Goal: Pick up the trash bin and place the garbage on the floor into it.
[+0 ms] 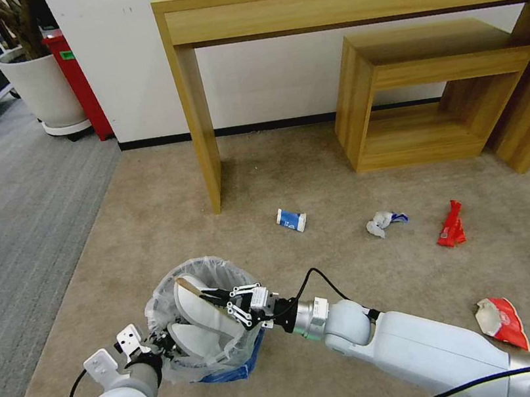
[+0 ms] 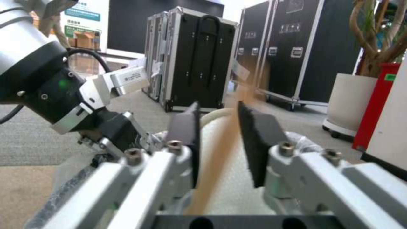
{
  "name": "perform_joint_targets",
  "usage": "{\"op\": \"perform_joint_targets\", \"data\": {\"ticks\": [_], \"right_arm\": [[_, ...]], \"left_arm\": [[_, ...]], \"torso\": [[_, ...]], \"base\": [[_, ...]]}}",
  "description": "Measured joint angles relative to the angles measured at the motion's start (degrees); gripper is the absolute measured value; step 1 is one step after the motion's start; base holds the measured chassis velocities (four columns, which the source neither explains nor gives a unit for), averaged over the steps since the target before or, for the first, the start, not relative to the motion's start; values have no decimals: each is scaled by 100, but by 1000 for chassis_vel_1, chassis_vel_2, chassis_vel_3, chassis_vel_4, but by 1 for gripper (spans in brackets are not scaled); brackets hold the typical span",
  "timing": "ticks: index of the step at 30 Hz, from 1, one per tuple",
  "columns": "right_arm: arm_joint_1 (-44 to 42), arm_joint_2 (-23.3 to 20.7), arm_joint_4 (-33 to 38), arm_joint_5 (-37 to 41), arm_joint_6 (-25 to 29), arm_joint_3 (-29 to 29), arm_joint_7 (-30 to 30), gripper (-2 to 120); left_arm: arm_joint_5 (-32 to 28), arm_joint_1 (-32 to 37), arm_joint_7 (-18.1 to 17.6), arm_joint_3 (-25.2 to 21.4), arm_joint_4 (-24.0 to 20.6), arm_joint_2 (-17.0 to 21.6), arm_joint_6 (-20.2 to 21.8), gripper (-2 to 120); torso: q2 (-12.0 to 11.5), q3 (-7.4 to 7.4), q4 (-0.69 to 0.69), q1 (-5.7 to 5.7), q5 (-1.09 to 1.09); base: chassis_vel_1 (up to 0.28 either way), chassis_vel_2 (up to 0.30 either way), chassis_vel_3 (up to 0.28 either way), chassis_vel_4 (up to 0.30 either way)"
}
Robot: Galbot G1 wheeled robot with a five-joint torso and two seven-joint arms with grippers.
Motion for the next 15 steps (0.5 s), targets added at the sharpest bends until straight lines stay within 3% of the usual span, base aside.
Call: {"op": "perform_joint_targets", "data": {"ticks": [11, 15], "right_arm": [[10, 90, -58, -2, 2, -48, 3, 65], [9, 68, 58, 79, -41, 40, 49, 68]], "left_arm": [[-26, -6, -6, -15, -1, 29, -10, 0], [-30, -6, -7, -18, 2, 46, -10, 0]], "torso": [[-1, 0, 0, 0, 0], [-1, 0, 0, 0, 0]], "base": [[0, 0, 0, 0], [0, 0, 0, 0]]}}
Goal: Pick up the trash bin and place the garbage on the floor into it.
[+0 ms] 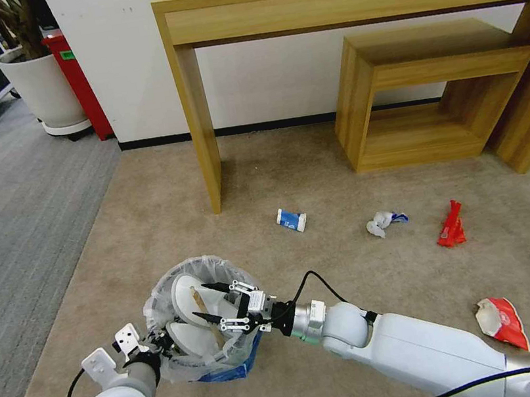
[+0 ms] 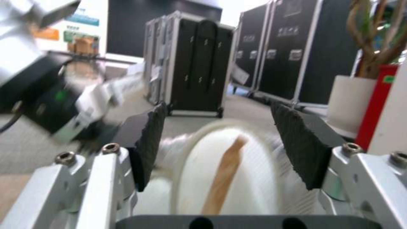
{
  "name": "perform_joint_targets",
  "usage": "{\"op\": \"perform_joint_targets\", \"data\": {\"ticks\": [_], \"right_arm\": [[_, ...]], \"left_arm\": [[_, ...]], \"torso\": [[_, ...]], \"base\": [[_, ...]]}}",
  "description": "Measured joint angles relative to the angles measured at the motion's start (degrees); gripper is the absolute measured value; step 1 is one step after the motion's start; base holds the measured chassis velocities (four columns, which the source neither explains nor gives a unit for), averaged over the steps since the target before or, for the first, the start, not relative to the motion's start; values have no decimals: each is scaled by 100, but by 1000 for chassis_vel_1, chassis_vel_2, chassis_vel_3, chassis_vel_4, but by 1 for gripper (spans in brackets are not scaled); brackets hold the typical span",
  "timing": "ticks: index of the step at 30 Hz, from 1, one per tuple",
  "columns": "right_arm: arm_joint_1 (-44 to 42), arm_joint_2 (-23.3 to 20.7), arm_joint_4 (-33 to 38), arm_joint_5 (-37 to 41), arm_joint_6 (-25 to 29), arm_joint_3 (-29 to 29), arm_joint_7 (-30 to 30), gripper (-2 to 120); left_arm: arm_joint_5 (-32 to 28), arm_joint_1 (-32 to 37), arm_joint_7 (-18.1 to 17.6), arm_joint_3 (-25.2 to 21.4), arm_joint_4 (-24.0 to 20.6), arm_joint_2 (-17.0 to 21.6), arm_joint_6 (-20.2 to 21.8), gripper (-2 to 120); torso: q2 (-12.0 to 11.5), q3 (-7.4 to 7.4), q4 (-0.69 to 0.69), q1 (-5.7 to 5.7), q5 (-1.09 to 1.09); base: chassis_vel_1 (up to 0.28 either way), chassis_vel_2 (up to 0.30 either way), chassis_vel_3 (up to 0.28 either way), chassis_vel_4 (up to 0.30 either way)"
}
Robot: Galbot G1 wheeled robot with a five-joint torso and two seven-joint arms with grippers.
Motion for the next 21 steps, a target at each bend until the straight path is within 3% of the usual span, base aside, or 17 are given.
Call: {"op": "perform_joint_targets", "data": {"ticks": [11, 13, 15, 21], "right_arm": [[-39, -283, 913, 653, -734, 676, 788, 97], [-116, -400, 1197, 795, -1072, 1135, 1334, 100], [-137, -423, 1242, 825, -1123, 1236, 1437, 100], [-529, -699, 1671, 1198, -1643, 2516, 2080, 100]], "left_arm": [[88, 6, 62, -46, 49, 85, 25, 0], [207, 54, 205, -81, 49, 126, 27, 0], [240, 63, 236, -92, 48, 136, 27, 0], [532, 151, 520, -139, -18, 198, -3, 0]], "torso": [[0, 0, 0, 0, 0], [0, 0, 0, 0, 0], [0, 0, 0, 0, -1], [0, 0, 0, 0, 1]], "base": [[0, 0, 0, 0], [0, 0, 0, 0], [0, 0, 0, 0], [0, 0, 0, 0]]}}
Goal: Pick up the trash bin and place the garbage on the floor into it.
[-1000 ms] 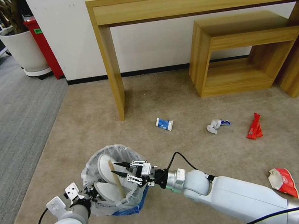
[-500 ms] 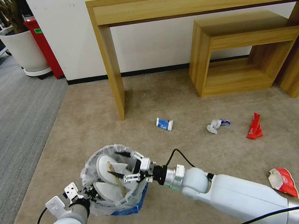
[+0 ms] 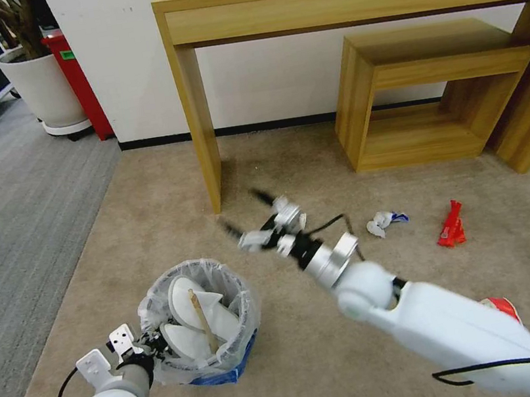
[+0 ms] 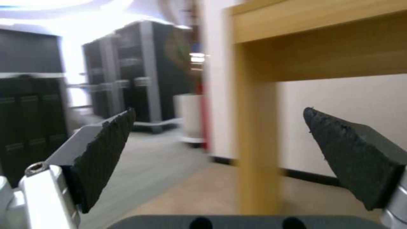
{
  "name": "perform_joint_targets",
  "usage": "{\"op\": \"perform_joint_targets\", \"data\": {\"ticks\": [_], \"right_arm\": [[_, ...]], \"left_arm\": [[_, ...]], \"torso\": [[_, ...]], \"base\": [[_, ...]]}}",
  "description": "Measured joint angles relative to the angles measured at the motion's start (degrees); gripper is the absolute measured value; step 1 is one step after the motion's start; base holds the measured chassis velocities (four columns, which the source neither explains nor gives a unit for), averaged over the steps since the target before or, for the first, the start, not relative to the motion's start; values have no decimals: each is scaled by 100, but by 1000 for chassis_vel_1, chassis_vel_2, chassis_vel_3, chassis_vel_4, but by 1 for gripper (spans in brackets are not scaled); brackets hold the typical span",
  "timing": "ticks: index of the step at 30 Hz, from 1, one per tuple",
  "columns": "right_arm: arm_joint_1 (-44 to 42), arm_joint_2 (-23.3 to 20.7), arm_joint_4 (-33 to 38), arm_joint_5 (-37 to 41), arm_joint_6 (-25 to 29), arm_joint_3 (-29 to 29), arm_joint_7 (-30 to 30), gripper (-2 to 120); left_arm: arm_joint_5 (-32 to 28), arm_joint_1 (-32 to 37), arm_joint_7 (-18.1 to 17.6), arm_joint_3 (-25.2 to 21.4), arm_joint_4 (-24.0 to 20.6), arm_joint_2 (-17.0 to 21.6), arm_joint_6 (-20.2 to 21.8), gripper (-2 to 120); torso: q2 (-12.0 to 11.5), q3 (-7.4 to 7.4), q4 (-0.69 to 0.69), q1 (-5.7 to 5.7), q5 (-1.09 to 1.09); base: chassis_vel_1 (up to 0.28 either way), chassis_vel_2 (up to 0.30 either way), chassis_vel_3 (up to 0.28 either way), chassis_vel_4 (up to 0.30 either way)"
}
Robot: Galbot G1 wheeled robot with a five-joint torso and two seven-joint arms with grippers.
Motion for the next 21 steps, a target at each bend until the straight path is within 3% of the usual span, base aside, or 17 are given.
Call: {"op": "perform_joint_targets", "data": {"ticks": [2, 4, 6, 8, 12, 21], "right_arm": [[-21, -14, 15, 6, -26, 54, 29, 100], [-408, -233, 247, 197, -354, 911, 315, 100], [-535, -279, 304, 208, -492, 1126, 415, 100], [-1184, -446, 449, 51, -1205, 2065, 1051, 100], [-1745, -504, 508, -340, -1457, 2565, 1700, 100], [-2600, -391, 577, -801, -1487, 3265, 2064, 100]], "left_arm": [[10, 4, 12, -2, -4, 4, -2, 0], [69, 21, 105, -26, -52, 57, -13, 0], [93, 24, 131, -35, -59, 66, -17, 0], [221, 60, 269, -67, -104, 89, -51, 0], [522, 132, 536, -143, -136, 100, -98, 0], [805, 311, 847, -454, -307, 84, -74, 0]], "torso": [[0, 0, 0, 0, 0], [0, 0, 0, 0, -1], [1, 0, 0, 0, -1], [1, 0, -2, 0, -1], [0, 0, -1, 0, 0], [1, 0, 0, 0, 0]], "base": [[0, 0, 0, 0], [0, 0, 0, 0], [0, 0, 0, 0], [0, 0, 0, 0], [0, 0, 0, 0], [0, 0, 0, 0]]}}
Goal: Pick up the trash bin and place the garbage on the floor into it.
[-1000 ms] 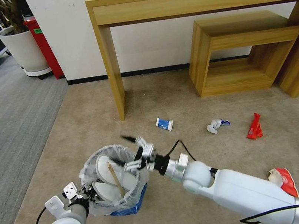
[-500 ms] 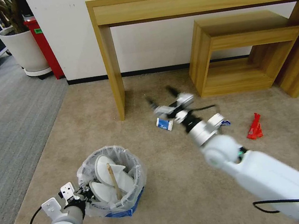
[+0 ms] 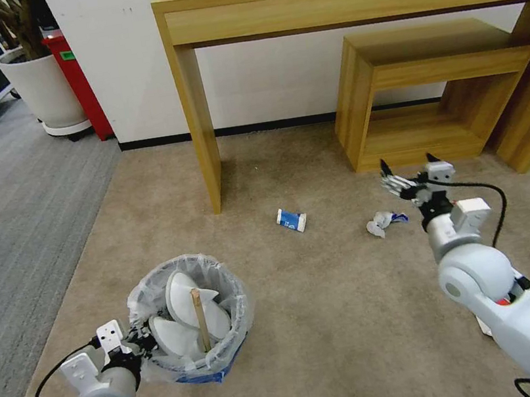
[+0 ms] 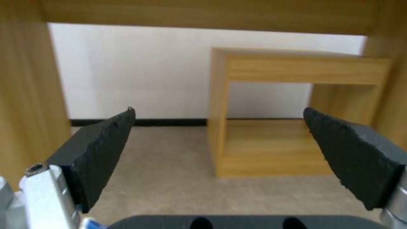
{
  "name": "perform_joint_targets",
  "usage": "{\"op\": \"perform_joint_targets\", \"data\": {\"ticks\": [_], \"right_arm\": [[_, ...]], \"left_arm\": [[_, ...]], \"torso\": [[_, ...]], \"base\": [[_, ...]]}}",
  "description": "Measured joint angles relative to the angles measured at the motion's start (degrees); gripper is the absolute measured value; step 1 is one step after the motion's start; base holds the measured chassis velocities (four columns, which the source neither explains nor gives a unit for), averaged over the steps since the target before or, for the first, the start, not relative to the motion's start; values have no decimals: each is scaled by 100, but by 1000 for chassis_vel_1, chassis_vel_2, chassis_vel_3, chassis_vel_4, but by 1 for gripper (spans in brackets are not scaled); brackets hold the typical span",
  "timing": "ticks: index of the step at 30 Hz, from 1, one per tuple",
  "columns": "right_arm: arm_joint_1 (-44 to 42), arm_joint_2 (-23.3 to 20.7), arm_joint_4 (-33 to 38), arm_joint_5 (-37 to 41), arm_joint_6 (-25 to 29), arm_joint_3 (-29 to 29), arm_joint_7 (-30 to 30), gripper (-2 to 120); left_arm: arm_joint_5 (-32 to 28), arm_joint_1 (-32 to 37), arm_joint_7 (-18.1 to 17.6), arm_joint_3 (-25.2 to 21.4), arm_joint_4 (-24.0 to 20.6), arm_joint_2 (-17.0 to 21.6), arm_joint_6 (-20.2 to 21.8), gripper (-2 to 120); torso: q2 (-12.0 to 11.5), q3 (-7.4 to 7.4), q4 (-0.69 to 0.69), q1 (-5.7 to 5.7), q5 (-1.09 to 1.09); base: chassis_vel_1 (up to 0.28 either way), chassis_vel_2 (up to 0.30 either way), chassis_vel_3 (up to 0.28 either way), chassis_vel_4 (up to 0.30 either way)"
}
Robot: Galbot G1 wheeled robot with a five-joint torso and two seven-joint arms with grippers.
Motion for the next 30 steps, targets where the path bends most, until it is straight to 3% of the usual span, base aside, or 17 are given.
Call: {"op": "perform_joint_targets", "data": {"ticks": [7, 12, 30], "right_arm": [[-653, 105, -40, -262, -23, 658, 160, 100], [-890, 192, -168, -412, 84, 813, 194, 100], [-1270, 601, -94, -1011, 904, 940, -83, 100]], "left_arm": [[409, 75, 410, -258, -47, 2, 3, 0], [670, 60, 615, -295, -28, -75, 10, 0], [801, -5, 729, -309, 54, -206, -135, 0]], "torso": [[0, 0, -1, 0, -3], [0, 0, -1, 0, 0], [0, 0, 0, 0, -1]], "base": [[0, 0, 0, 0], [0, 0, 0, 0], [0, 0, 0, 0]]}}
